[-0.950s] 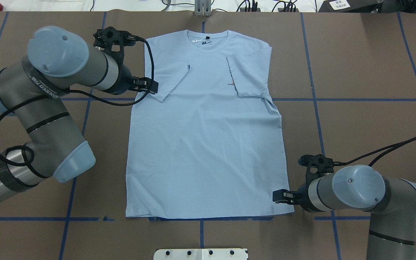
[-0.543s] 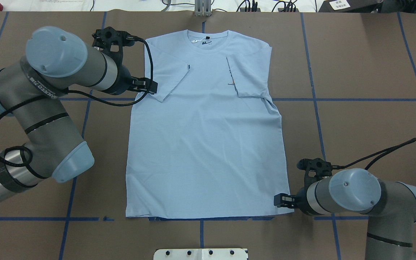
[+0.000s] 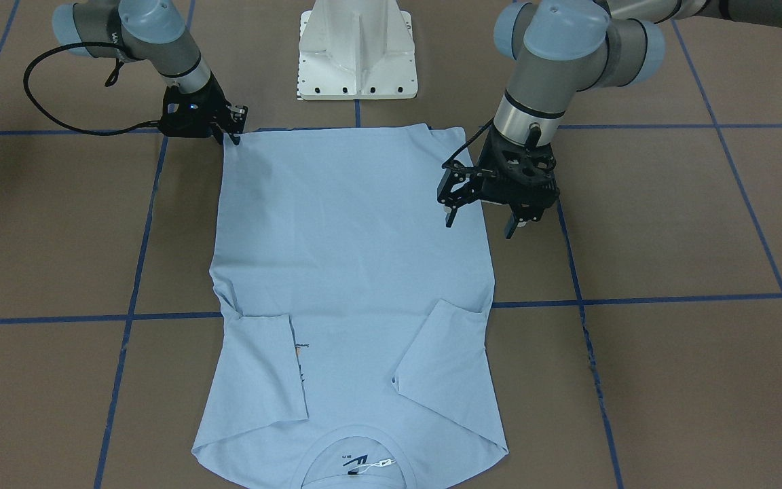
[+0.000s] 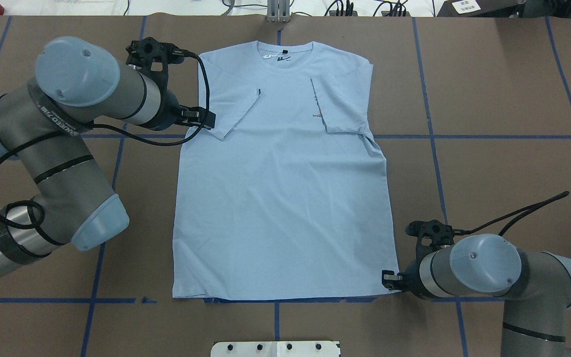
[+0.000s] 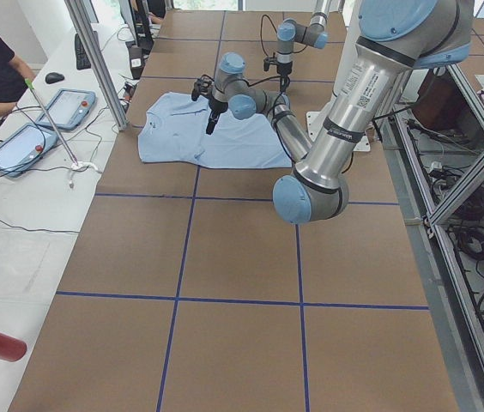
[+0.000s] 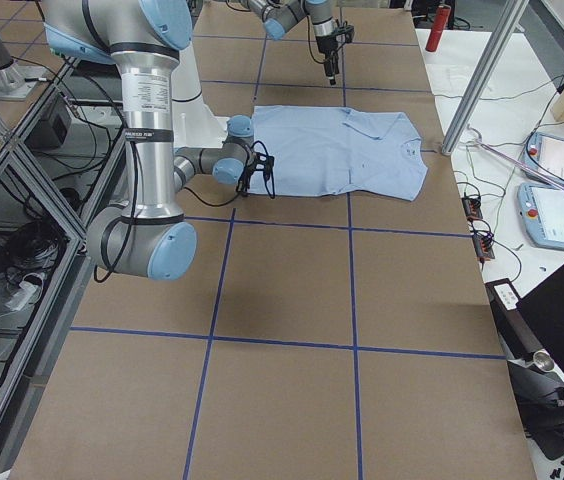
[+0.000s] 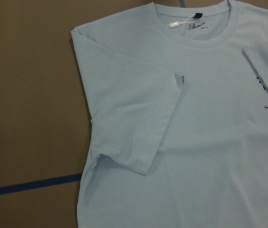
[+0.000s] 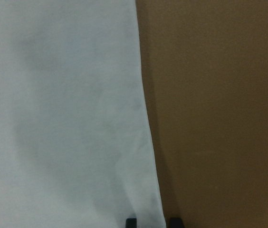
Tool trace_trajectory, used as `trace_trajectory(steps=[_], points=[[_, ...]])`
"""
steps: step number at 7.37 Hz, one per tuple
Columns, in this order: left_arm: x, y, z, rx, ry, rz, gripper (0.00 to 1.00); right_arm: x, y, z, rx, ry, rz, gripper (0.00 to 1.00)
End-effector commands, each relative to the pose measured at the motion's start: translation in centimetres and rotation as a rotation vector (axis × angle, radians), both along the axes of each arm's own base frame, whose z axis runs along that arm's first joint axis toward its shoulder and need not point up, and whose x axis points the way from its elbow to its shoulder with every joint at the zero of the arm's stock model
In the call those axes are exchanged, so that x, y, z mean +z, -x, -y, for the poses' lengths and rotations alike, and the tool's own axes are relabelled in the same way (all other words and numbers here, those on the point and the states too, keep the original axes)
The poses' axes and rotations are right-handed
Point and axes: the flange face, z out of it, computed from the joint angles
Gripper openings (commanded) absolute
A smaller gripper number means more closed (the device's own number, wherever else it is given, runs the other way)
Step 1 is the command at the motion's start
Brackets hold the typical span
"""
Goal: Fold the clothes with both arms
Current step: 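Move the right gripper to the hem corner while the left gripper lowers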
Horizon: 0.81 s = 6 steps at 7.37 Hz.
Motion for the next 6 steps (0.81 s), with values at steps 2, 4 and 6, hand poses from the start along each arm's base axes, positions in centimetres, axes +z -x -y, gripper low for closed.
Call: trace_trajectory(steps=[2, 4, 6], points=[[0.2, -0.2, 0.0, 0.001, 0.006, 0.003, 1.0, -0.6, 0.0, -0.1, -0.007, 0.003, 0.012, 0.0], [1.5, -0.8, -1.2, -0.013, 0.111, -0.03, 1.0, -1.5, -0.3, 0.0, 0.003, -0.002, 0.032, 0.0], [3.7, -1.0, -6.8, 0.003, 0.269, -0.084, 1.0, -1.9, -0.9, 0.6, 0.014, -0.002, 0.045, 0.0]])
